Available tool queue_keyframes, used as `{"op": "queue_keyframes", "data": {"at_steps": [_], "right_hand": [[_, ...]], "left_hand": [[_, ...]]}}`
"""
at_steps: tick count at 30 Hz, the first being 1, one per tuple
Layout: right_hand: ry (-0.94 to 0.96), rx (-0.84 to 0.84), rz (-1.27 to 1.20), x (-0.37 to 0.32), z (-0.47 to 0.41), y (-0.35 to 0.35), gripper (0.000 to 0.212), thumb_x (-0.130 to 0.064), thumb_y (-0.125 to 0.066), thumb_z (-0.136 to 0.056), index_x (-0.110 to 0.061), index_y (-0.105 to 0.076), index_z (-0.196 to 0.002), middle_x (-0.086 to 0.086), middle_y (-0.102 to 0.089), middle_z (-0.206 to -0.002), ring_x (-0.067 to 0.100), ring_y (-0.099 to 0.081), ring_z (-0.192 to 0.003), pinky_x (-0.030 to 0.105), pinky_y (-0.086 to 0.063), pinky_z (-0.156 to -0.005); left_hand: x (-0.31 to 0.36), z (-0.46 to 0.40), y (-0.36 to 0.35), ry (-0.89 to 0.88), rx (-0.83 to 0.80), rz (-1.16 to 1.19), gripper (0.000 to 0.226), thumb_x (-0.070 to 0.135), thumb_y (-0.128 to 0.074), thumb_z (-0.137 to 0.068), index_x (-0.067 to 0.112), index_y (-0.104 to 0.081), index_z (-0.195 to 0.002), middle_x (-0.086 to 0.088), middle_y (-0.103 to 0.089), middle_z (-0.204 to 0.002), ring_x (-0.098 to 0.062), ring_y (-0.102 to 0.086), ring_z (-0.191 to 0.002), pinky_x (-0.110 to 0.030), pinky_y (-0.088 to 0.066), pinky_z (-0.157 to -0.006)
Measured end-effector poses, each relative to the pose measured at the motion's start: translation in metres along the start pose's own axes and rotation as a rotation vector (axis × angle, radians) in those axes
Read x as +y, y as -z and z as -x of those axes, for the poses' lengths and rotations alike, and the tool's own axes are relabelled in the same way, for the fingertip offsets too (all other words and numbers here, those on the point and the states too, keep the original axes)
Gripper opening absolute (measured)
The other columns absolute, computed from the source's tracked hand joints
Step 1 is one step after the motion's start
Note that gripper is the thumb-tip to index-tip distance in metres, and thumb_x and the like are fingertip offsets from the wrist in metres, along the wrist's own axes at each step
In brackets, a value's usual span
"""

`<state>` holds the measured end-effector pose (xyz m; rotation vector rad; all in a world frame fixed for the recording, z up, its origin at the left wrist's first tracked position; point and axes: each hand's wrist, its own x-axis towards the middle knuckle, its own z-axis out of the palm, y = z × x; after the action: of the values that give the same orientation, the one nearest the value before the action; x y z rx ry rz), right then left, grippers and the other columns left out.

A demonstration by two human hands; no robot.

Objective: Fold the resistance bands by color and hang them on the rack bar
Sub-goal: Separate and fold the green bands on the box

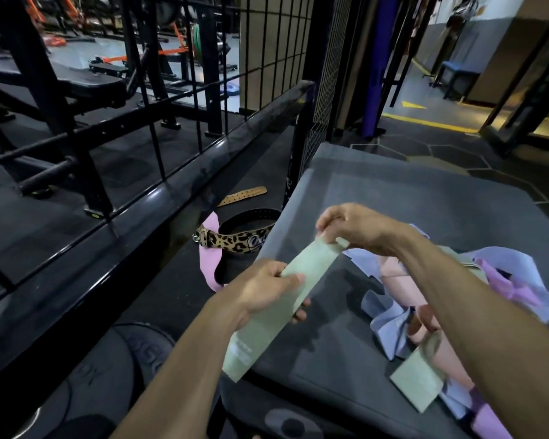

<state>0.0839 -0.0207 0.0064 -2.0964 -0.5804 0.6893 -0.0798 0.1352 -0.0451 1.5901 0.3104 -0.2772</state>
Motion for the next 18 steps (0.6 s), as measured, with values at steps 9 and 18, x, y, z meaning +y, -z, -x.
{"op": "queue_keyframes", "data": {"at_steps": [9,18], "right_hand": [[0.269,0.284,0.603,0.017,-0.073,-0.014,0.023,-0.008,-0.071,-0.077,-0.017,-0.071,-0.098,-0.003,-0.073,-0.086,0.017,-0.066,-0.08,0.032,-0.055,-0.078],[0.149,0.41,0.588,0.034,-0.109,-0.041,0.02,-0.011,-0.058,-0.077,-0.031,-0.059,-0.082,0.009,-0.067,-0.096,0.03,-0.064,-0.086,0.037,-0.056,-0.078]], "left_hand": [[0.0,-0.01,0.019,0.196,0.016,-0.751,0.049,0.03,-0.058,-0.101,0.018,-0.04,-0.057,0.001,-0.041,-0.049,-0.019,-0.048,-0.042,-0.018,-0.036,-0.044],[0.008,-0.002,0.01,0.313,-0.085,-0.53,0.033,0.023,-0.056,-0.104,0.009,-0.054,-0.074,-0.008,-0.06,-0.064,-0.025,-0.068,-0.064,-0.022,-0.047,-0.039]]}}
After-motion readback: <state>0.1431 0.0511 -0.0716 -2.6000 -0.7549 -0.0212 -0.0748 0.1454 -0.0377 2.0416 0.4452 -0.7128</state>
